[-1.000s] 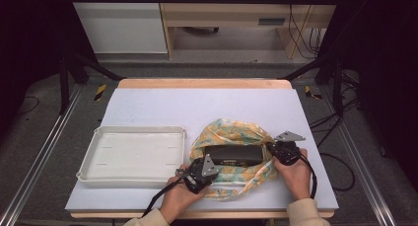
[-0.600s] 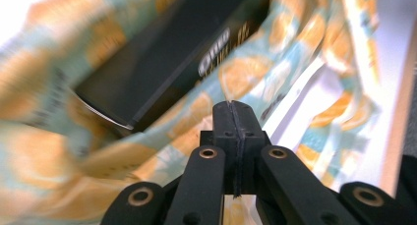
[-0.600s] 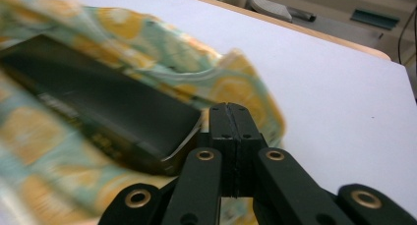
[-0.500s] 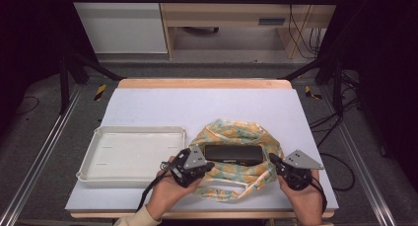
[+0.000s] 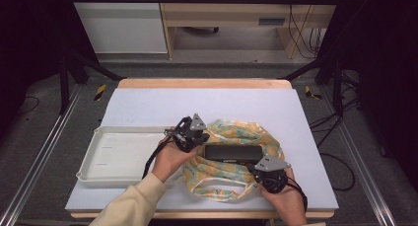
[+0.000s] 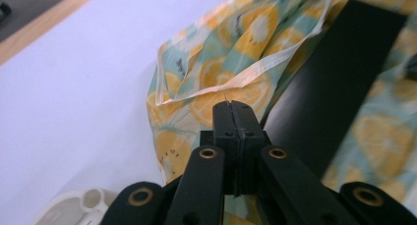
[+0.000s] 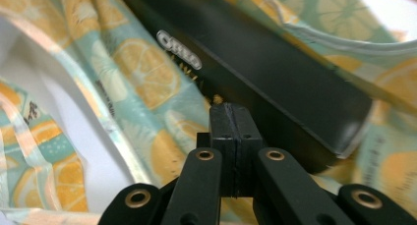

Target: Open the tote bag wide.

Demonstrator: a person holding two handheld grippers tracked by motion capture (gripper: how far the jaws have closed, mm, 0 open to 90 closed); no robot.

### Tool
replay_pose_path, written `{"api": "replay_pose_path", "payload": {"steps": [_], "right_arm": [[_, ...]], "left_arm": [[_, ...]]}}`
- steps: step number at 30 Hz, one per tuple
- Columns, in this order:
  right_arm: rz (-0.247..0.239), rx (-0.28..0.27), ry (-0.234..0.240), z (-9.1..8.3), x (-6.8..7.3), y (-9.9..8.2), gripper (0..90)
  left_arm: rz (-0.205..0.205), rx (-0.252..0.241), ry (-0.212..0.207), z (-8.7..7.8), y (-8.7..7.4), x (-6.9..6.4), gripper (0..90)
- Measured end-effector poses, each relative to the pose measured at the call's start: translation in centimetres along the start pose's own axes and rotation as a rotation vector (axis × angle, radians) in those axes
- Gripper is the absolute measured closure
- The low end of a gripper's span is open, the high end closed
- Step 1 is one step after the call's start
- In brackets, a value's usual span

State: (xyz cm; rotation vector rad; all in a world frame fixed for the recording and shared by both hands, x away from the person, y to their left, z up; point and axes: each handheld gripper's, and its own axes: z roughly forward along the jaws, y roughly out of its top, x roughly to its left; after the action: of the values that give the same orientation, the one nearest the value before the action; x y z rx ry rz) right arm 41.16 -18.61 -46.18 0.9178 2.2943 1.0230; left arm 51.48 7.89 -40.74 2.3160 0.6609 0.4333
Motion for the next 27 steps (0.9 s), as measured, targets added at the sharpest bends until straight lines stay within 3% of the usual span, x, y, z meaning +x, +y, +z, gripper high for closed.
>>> {"api": "replay_pose_path", "payload": {"steps": [4,13,17,22,27], "right_arm": [[-0.015,0.048,0.022,0.7,0.3,-0.2,90.0],[-0.004,0.100,0.048,1.5,0.1,-0.5,90.0],[-0.009,0.106,0.055,1.5,0.3,-0.6,90.0],[0.015,0.023,0.039,-0.2,-0.4,-0.4,90.0],[0.055,-0.101,-0.079,-2.2,-3.0,0.7,90.0]], "left_arm": [[-0.002,0.073,0.048,1.9,-0.3,0.6,90.0],[-0.011,0.178,0.034,4.9,-0.6,1.9,90.0],[-0.016,0.202,0.025,5.5,-0.6,2.2,90.0],[-0.022,0.205,0.016,5.7,-0.7,2.4,90.0],[-0.018,0.206,0.008,5.8,-0.6,2.5,90.0]]}}
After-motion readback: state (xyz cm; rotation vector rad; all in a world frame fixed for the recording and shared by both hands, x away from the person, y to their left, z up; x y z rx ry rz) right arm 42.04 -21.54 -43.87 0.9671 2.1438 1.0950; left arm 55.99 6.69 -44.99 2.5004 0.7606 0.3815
